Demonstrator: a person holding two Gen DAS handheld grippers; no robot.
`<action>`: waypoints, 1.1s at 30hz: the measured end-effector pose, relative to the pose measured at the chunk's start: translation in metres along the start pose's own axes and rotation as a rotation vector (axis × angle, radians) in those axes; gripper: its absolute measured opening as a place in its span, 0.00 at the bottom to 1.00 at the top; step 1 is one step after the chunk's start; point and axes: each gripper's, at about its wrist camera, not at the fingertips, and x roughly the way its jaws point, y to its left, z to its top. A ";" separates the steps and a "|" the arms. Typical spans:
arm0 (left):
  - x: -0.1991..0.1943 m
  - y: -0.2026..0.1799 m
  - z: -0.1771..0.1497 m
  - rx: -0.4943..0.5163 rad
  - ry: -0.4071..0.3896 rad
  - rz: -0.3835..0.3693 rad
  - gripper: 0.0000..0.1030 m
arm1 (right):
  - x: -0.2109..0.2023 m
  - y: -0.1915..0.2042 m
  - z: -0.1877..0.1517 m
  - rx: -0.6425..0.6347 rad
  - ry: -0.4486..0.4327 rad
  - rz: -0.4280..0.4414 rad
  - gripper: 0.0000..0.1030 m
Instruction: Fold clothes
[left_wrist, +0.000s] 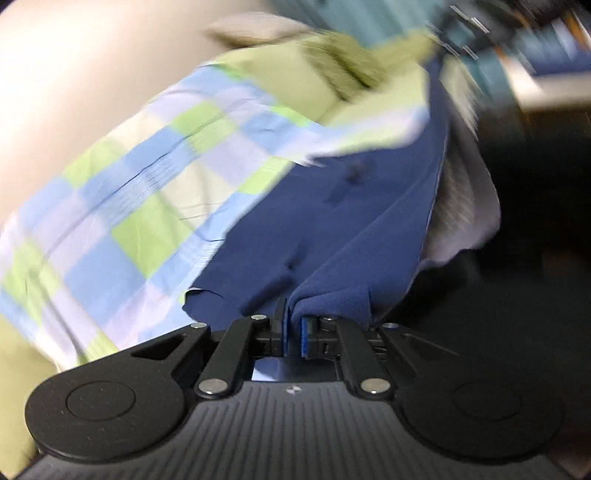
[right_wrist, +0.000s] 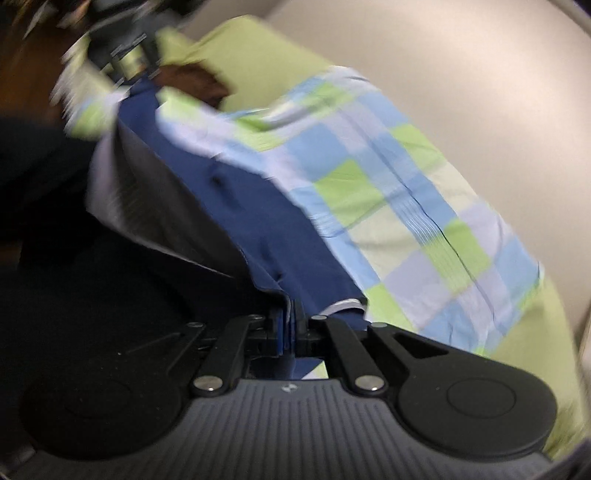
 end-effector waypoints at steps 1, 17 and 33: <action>0.004 0.013 0.004 -0.059 -0.001 -0.002 0.05 | 0.003 -0.011 0.002 0.037 0.001 -0.007 0.01; 0.204 0.223 0.011 -0.642 0.187 -0.102 0.02 | 0.205 -0.205 -0.023 0.535 0.123 0.115 0.01; 0.224 0.242 -0.053 -0.850 0.107 -0.147 0.35 | 0.267 -0.212 -0.122 0.951 0.137 0.079 0.26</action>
